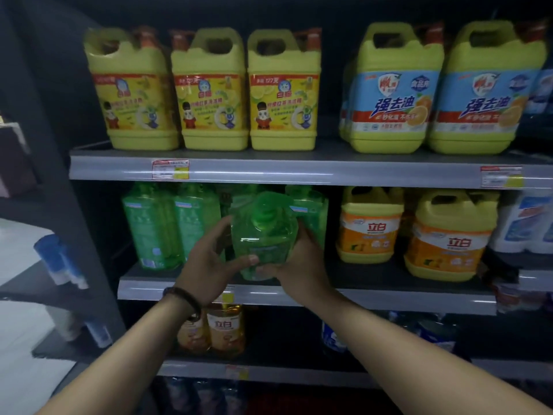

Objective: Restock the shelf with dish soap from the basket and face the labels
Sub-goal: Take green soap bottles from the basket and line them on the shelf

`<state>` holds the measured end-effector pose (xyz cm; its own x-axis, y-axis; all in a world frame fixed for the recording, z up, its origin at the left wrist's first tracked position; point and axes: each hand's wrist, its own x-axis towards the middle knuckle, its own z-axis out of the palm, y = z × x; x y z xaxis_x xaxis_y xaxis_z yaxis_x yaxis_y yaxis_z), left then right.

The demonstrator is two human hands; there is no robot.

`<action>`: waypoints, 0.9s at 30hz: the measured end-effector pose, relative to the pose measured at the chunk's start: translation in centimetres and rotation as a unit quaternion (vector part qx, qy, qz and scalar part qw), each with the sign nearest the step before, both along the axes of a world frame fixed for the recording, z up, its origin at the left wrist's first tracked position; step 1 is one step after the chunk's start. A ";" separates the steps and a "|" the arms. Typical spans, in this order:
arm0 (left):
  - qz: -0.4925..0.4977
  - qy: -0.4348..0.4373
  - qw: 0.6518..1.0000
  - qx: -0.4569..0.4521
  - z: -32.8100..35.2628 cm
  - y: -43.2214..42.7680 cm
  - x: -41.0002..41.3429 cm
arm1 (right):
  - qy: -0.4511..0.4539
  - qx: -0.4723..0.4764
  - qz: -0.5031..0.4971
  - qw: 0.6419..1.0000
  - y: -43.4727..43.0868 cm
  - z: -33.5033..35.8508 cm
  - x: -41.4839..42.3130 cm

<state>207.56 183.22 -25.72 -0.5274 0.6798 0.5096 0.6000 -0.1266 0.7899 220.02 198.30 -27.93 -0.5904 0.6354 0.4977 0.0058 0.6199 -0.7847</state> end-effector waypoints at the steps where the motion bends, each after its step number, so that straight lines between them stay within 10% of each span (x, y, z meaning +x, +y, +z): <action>1: 0.003 -0.001 1.000 0.004 0.0 0.0 -0.6 | -0.006 -0.005 -0.010 1.000 -0.2 0.1 -0.9; 27: 0.113 -0.039 0.980 -0.161 -2.8 5.0 -5.1 | -0.293 0.020 -0.075 0.953 -0.4 0.7 -5.2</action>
